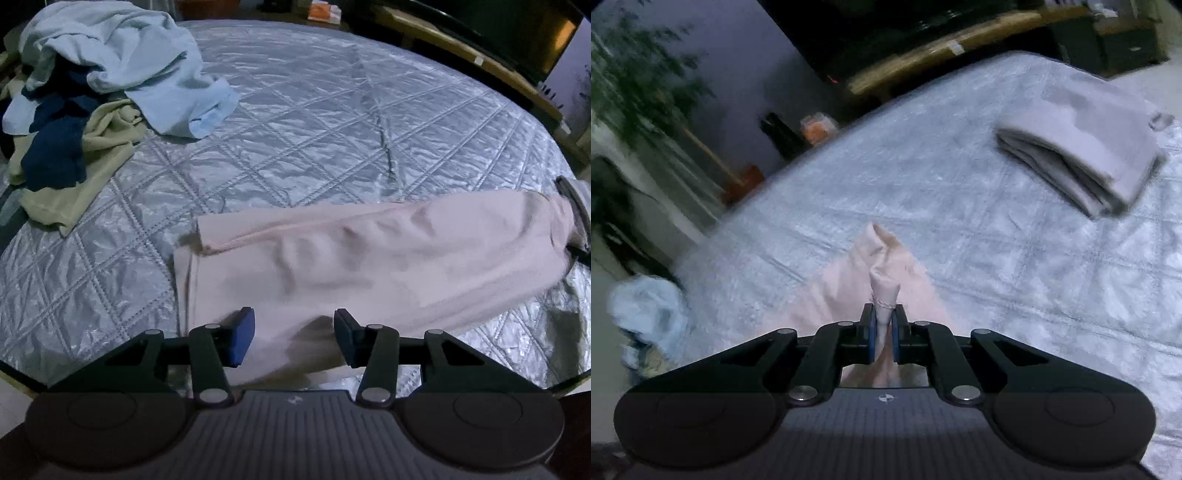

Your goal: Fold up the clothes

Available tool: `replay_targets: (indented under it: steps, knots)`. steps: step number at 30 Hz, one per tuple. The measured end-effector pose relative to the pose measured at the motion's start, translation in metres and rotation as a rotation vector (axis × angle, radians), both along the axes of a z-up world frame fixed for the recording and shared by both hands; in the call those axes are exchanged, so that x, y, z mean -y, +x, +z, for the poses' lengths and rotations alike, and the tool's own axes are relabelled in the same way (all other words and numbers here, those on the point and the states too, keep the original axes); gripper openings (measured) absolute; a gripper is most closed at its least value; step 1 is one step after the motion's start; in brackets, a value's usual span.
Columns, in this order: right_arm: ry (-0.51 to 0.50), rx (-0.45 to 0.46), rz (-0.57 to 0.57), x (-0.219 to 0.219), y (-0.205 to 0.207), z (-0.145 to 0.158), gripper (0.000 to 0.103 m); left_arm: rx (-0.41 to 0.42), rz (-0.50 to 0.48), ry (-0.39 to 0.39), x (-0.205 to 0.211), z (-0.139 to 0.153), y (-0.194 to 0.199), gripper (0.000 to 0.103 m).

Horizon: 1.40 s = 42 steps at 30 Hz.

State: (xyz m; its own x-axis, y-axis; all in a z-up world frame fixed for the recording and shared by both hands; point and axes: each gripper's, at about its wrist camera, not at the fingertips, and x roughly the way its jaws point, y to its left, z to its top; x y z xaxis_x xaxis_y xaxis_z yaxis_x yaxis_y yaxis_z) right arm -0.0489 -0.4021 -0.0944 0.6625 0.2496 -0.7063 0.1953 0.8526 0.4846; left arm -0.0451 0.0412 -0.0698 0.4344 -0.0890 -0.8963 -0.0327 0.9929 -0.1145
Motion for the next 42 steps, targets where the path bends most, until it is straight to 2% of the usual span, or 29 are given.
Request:
replay_targets:
  steps: [1, 5, 8, 10, 12, 15, 20, 21, 22, 23, 27, 28, 29, 30, 31, 32, 34, 35, 36, 38, 39, 42]
  knots:
    - [-0.002, -0.005, -0.006, 0.0, 0.0, -0.003, 0.008, 0.006, -0.003, 0.008, 0.002, 0.001, -0.001, 0.043]
    - [-0.053, 0.012, 0.01, -0.012, -0.001, 0.005, 0.01, 0.085, -0.119, 0.056, 0.031, 0.007, -0.004, 0.043]
    - [-0.08, 0.058, 0.03, -0.015, -0.001, 0.011, 0.01, 0.145, -0.206, 0.092, 0.053, 0.012, -0.007, 0.045]
    - [-0.1, 0.036, 0.029, -0.016, 0.002, 0.007, 0.012, 0.185, -0.263, 0.116, 0.068, 0.015, -0.009, 0.046]
    - [-0.119, 0.007, 0.034, -0.017, 0.005, 0.002, 0.009, 0.225, -0.321, 0.141, 0.083, 0.018, -0.011, 0.046]
    - [-0.189, 0.017, 0.058, -0.025, 0.006, 0.003, 0.009, 0.281, -0.402, 0.176, 0.104, 0.022, -0.013, 0.046]
    - [-0.348, 0.037, 0.11, -0.043, 0.005, 0.006, 0.012, 0.26, -0.368, 0.213, 0.106, 0.007, 0.003, 0.046]
    - [-0.38, 0.042, 0.12, -0.047, 0.005, 0.006, 0.014, 0.255, -0.361, 0.221, 0.106, 0.004, 0.006, 0.051]
    - [-0.412, 0.046, 0.131, -0.051, 0.005, 0.007, 0.014, 0.251, -0.354, 0.228, 0.106, 0.001, 0.009, 0.063]
    - [-0.443, 0.05, 0.141, -0.054, 0.005, 0.007, 0.015, 0.247, -0.347, 0.236, 0.107, -0.001, 0.012, 0.069]
    - [-0.559, 0.068, 0.149, -0.062, 0.002, 0.012, 0.019, 0.23, -0.32, 0.265, 0.108, -0.013, 0.025, 0.066]
    - [-0.583, 0.073, 0.138, -0.061, 0.001, 0.014, 0.025, 0.226, -0.313, 0.272, 0.108, -0.015, 0.027, 0.066]
    - [-0.608, 0.078, 0.126, -0.06, -0.001, 0.017, 0.038, 0.227, -0.306, 0.275, 0.107, -0.015, 0.028, 0.066]
    - [-0.632, 0.083, 0.115, -0.059, -0.003, 0.019, 0.066, 0.23, -0.305, 0.284, 0.107, -0.015, 0.027, 0.066]
    - [-0.656, 0.088, 0.103, -0.058, -0.004, 0.021, 0.074, 0.232, -0.304, 0.293, 0.107, -0.015, 0.026, 0.066]
    - [-0.657, 0.093, 0.072, -0.053, -0.006, 0.024, 0.071, 0.234, -0.302, 0.301, 0.106, -0.015, 0.025, 0.067]
    - [-0.636, 0.128, -0.001, -0.041, -0.012, 0.036, 0.049, 0.234, -0.287, 0.3, 0.105, -0.015, 0.025, 0.067]
    - [-0.617, 0.161, -0.001, -0.04, -0.016, 0.041, 0.048, 0.229, -0.272, 0.288, 0.104, -0.015, 0.025, 0.067]
    - [-0.592, 0.204, 0.046, -0.046, -0.019, 0.046, 0.045, 0.225, -0.26, 0.277, 0.103, -0.015, 0.026, 0.067]
    - [-0.583, 0.235, 0.191, -0.065, -0.017, 0.048, 0.032, 0.221, -0.252, 0.268, 0.101, -0.015, 0.026, 0.068]
    - [-0.565, 0.23, 0.26, -0.074, -0.015, 0.046, 0.021, 0.219, -0.249, 0.263, 0.1, -0.015, 0.027, 0.068]
    - [-0.471, 0.152, 0.412, -0.09, 0.004, 0.026, 0.02, 0.221, -0.248, 0.262, 0.1, -0.016, 0.026, 0.068]
